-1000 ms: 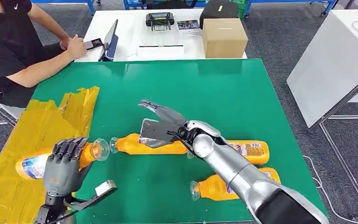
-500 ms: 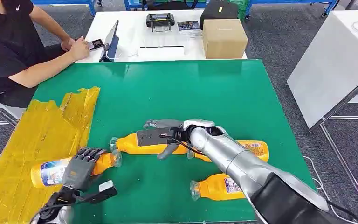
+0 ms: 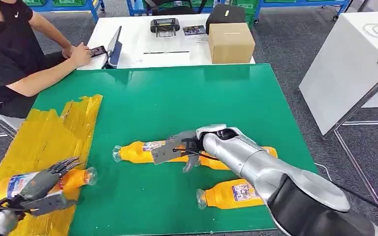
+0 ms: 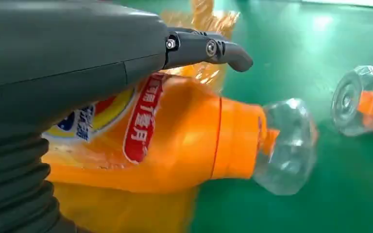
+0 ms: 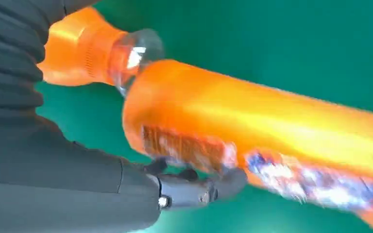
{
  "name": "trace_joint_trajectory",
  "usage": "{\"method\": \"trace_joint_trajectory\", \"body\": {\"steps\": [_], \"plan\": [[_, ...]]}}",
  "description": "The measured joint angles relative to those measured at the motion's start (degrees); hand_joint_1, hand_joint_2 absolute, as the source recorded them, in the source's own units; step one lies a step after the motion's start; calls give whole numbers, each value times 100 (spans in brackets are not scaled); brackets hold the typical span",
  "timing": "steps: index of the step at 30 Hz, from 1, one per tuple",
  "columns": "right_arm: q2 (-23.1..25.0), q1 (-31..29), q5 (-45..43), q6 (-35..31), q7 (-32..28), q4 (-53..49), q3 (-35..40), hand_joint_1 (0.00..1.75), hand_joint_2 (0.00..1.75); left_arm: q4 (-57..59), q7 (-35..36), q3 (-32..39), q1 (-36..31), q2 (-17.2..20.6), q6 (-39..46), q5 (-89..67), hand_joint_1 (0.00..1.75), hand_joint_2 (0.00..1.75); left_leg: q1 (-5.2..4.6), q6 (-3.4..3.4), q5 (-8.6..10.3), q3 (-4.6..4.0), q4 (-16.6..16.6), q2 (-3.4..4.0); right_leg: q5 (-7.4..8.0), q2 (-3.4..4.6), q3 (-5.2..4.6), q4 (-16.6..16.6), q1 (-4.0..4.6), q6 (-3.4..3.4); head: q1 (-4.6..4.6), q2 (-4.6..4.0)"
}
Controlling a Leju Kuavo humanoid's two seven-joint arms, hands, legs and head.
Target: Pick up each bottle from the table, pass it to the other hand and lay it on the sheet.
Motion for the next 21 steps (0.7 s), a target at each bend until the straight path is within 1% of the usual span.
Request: {"method": "trace_joint_trajectory", "body": {"steps": [4, 7, 9, 15, 17, 18, 21], "plan": [[37, -22, 266, -203, -177, 240, 408, 0, 175, -507, -9, -197, 369, 372, -182, 818, 0, 0, 1, -5, -2, -4, 0, -4, -3, -2, -5, -1, 0, -4, 4, 0], [116, -30, 384, -415, -229, 437, 596, 0, 175, -761, 0, -448, 478, 503, -158, 1385, 0, 0, 0, -7, -4, -2, 0, -6, -4, -3, -3, -3, -1, -4, 4, 0], [151, -34, 406, -470, -234, 533, 669, 0, 175, -866, 0, -584, 528, 553, -142, 1473, 0, 0, -2, -7, -4, 0, 0, -12, -5, -4, -1, -4, -3, -4, 4, 0], [245, -44, 446, -564, -234, 708, 808, 0, 175, -1022, 6, -805, 582, 621, -110, 1622, 0, 0, -8, -6, -3, 14, 0, -17, -5, -5, 6, -4, -14, -3, 2, 0], [282, -15, 476, -707, -177, 794, 821, 0, 175, -1162, 22, -919, 598, 630, -57, 1999, 0, 0, -9, -6, -4, 18, 1, -17, -5, -5, -10, -7, -16, -3, 4, 0], [302, 6, 498, -776, -166, 833, 823, 0, 175, -1222, 19, -1003, 608, 628, -20, 2173, 0, 0, -9, -6, -4, 21, 1, -17, -6, -6, -34, -9, -16, -3, 4, 0], [376, 77, 610, -973, -107, 986, 826, 0, 175, -1461, 22, -1264, 612, 525, 21, 2735, 0, 0, -9, -5, -5, 21, 1, -18, -7, -11, -33, -19, -16, -2, 4, 0]]}}
